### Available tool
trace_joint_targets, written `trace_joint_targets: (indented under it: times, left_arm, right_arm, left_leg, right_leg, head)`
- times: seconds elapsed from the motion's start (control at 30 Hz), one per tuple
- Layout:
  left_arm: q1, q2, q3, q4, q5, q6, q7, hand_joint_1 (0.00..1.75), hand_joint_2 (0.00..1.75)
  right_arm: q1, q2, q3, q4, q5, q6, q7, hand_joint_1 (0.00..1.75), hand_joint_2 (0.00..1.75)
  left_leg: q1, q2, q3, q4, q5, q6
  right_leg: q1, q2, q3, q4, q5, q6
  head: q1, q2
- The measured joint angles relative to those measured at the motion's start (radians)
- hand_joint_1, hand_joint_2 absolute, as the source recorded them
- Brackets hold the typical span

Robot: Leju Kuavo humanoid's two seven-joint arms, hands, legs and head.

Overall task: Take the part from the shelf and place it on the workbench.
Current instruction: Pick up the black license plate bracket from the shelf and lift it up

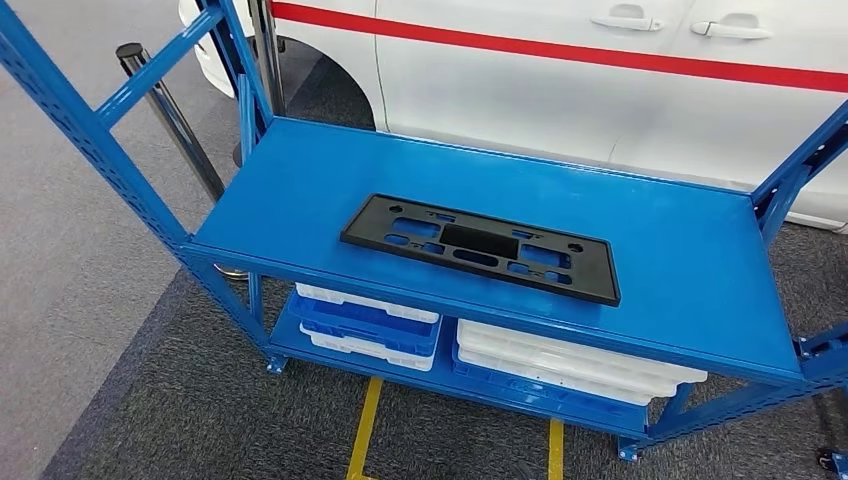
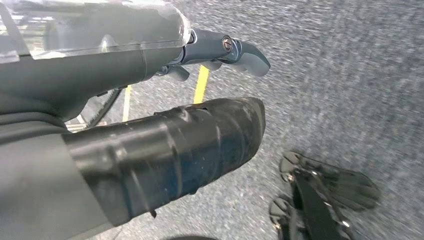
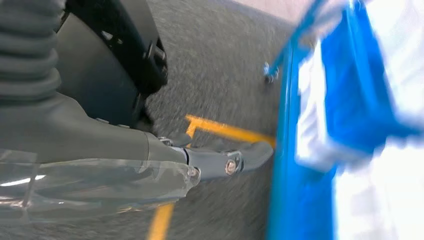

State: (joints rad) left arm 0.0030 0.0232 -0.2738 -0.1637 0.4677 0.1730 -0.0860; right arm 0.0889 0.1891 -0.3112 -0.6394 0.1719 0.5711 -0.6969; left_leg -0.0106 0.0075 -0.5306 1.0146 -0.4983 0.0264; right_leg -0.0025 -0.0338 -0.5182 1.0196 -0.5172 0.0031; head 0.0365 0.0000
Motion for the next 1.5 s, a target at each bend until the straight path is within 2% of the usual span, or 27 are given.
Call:
trace_joint_targets:
  times: [0.27, 0.67, 0.93, 1.17, 1.5]
  left_arm:
    - [-0.006, -0.001, 0.001, 0.0, 0.0, 0.0, 0.01, 0.0, 0.0]
    - [-0.006, -0.001, 0.001, 0.0, 0.0, -0.001, 0.01, 0.0, 0.0]
    - [-0.008, -0.001, 0.001, 0.0, -0.002, -0.006, 0.011, 0.0, 0.0]
    - [-0.008, -0.001, -0.004, 0.0, -0.011, -0.014, 0.013, 0.0, 0.0]
    - [-0.016, -0.002, -0.034, 0.0, -0.022, -0.02, 0.016, 0.0, 0.0]
  right_arm:
    - [0.067, 0.011, 0.193, -0.202, -0.037, -0.016, -0.002, 0.0, 1.75]
    - [0.093, 0.011, 0.258, -0.281, -0.048, -0.022, -0.002, 0.0, 1.75]
    - [0.123, 0.005, 0.375, -0.366, -0.111, -0.104, -0.002, 0.0, 1.75]
    - [0.16, -0.029, 0.518, -0.485, -0.181, -0.17, -0.002, 0.0, 1.75]
    - [0.155, -0.137, 0.813, -0.795, -0.19, -0.372, -0.003, 0.0, 1.75]
  left_leg:
    - [0.0, -0.001, 0.003, 0.0, 0.001, 0.001]
    - [0.0, -0.001, 0.002, 0.0, 0.001, 0.001]
    - [0.0, -0.001, 0.003, 0.0, 0.001, 0.001]
    - [0.0, -0.001, 0.002, 0.0, 0.001, 0.001]
    - [0.0, -0.001, 0.003, 0.001, 0.001, 0.001]
  right_leg:
    - [0.0, 0.0, 0.003, 0.0, 0.001, 0.0]
    - [0.0, 0.0, 0.003, 0.0, 0.001, 0.0]
    - [0.0, 0.0, 0.003, 0.0, 0.001, 0.0]
    - [0.0, 0.0, 0.003, 0.0, 0.001, 0.0]
    - [-0.001, -0.001, 0.004, 0.0, 0.001, 0.0]
  head:
    - [0.0, 0.0]
    - [0.0, 0.0]
    - [0.0, 0.0]
    - [0.0, 0.0]
    - [0.0, 0.0]
